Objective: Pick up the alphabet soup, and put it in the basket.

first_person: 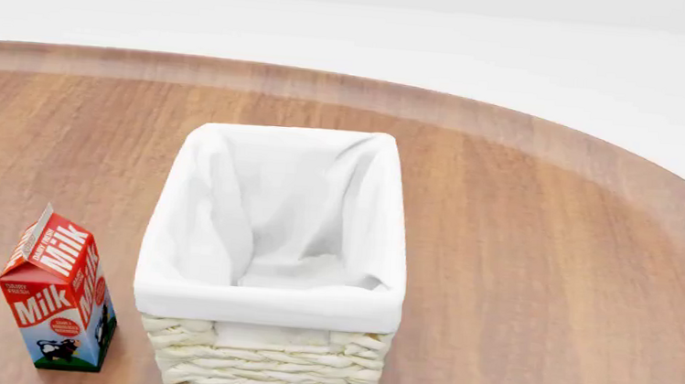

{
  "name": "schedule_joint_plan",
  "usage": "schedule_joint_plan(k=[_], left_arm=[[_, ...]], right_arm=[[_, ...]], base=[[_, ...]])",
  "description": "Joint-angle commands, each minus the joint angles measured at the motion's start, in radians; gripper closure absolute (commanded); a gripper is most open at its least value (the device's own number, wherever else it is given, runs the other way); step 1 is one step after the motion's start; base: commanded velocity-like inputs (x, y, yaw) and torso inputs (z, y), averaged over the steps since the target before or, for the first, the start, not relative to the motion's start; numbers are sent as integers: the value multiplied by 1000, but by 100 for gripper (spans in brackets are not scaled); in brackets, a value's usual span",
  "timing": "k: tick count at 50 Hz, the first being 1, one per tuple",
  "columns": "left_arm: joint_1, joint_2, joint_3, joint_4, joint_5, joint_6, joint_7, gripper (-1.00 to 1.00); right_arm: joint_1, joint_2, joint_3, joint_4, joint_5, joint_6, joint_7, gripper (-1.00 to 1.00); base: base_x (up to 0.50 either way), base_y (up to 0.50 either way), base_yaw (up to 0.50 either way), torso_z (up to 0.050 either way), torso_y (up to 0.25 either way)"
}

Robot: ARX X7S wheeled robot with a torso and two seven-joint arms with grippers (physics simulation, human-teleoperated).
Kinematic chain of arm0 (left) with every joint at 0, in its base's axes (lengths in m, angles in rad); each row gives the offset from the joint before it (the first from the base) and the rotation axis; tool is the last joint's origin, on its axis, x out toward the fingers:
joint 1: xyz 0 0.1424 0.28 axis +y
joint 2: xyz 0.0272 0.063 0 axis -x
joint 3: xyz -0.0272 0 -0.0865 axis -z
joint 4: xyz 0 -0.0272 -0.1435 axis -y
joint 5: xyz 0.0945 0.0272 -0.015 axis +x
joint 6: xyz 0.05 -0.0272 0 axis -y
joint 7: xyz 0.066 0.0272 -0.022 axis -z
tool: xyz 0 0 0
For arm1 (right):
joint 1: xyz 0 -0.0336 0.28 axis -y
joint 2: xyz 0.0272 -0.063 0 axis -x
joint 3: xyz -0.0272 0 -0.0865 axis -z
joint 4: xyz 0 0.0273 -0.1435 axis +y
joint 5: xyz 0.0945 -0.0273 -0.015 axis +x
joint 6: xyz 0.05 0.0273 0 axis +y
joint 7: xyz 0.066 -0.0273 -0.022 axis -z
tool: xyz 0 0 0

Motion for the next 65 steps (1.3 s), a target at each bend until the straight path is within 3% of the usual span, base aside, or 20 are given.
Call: schedule_joint_plan(k=[1,18,65], left_arm=[[1,-1,3,6,3,-6,-4,-100],[4,-5,5,11,-1,-4,-7,-100],[5,-10,17,8,7,1,-15,-100]], right_arm=[[16,-16,-10,28,-37,16,17,-100],[15,-41,-20,80,-145,-51,55,-100],[28,-35,-51,99,-57,-56,-15,-100]], base=[[0,0,0,0,0],[0,0,0,0,0],[0,0,0,0,0]])
